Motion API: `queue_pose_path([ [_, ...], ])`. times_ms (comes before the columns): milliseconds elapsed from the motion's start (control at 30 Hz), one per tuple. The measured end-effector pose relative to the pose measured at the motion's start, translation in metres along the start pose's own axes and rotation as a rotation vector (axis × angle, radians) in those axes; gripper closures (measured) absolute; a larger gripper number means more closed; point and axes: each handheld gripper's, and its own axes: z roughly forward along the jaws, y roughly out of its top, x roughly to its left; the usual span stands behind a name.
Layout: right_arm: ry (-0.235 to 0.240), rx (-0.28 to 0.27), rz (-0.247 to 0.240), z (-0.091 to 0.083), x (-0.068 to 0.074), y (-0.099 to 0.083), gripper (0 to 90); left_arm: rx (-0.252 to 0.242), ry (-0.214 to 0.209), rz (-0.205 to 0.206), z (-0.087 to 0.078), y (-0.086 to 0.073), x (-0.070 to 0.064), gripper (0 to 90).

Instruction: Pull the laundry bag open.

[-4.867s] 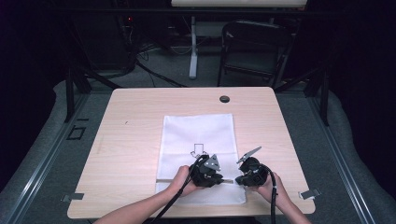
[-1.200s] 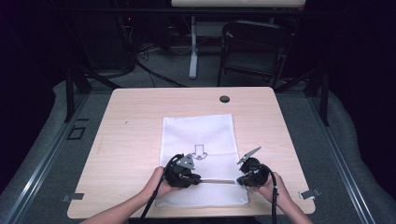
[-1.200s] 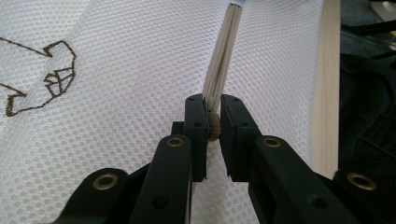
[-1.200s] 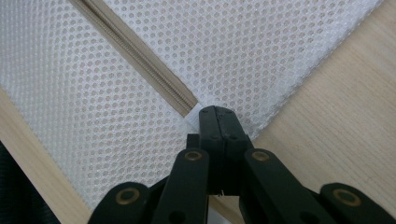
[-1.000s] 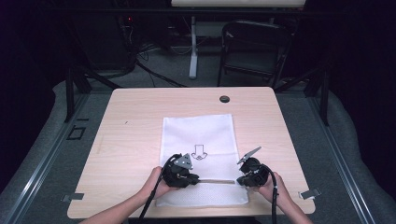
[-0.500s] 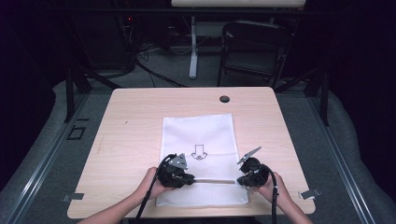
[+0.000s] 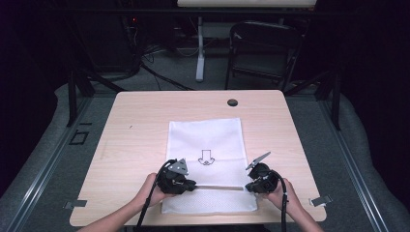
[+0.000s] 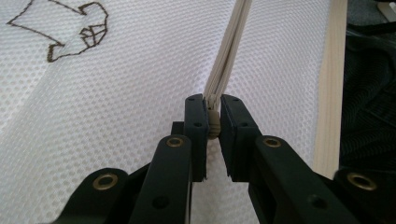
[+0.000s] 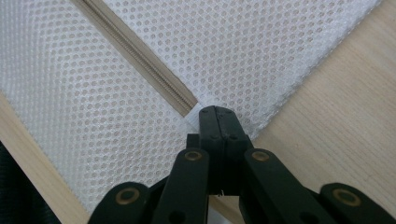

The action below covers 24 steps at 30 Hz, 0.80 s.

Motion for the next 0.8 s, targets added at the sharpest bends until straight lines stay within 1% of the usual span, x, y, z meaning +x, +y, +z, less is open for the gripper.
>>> queue_pose_path([
  [33,0.001,-0.002,0.002,0.0,0.0,0.0,90.0,-0.005,-0.005,0.002,0.0,-0.001,0.001,81.4],
  [100,-0.001,0.001,0.0,0.0,0.0,0.0,90.0,0.005,0.005,0.006,-0.002,-0.001,0.0,81.4],
  [133,0.0,0.001,0.001,0.0,0.0,0.0,90.0,-0.002,-0.004,0.001,-0.002,-0.003,0.001,81.4],
  [167,-0.001,0.001,0.001,0.0,0.0,0.0,90.0,0.011,0.01,0.001,-0.004,-0.003,0.001,81.4],
  [200,0.001,-0.001,0.002,0.0,0.0,0.0,90.0,0.007,0.01,0.002,-0.004,-0.004,0.001,81.4],
  [233,-0.001,0.0,0.001,0.0,0.0,0.0,90.0,-0.001,-0.009,-0.003,-0.005,-0.005,0.003,81.4],
  [433,-0.001,0.0,0.0,0.0,0.0,0.0,90.0,0.001,0.002,-0.01,-0.01,-0.01,0.004,81.4],
  [467,0.001,-0.002,0.003,0.0,0.0,0.0,90.0,-0.003,-0.005,-0.015,-0.011,-0.011,0.004,81.4],
  [600,0.001,-0.002,0.002,0.0,0.0,0.0,90.0,0.003,0.007,-0.016,-0.013,-0.014,0.004,81.3],
  [667,-0.001,0.0,0.001,0.0,0.0,0.0,90.0,-0.005,0.0,-0.018,-0.015,-0.015,0.005,81.3],
  [700,0.001,-0.001,0.002,0.0,0.0,0.0,90.0,-0.003,0.004,-0.024,-0.015,-0.015,0.005,81.3],
  [733,0.001,-0.001,0.002,0.0,0.0,0.0,90.0,-0.001,0.006,-0.016,-0.016,-0.016,0.005,81.3],
  [767,0.001,-0.001,0.002,0.0,0.0,0.0,90.0,-0.002,0.004,-0.017,-0.017,-0.017,0.005,81.3],
  [800,0.001,-0.002,0.002,0.0,0.0,0.0,90.0,0.001,0.011,-0.017,-0.018,-0.018,0.005,81.3],
])
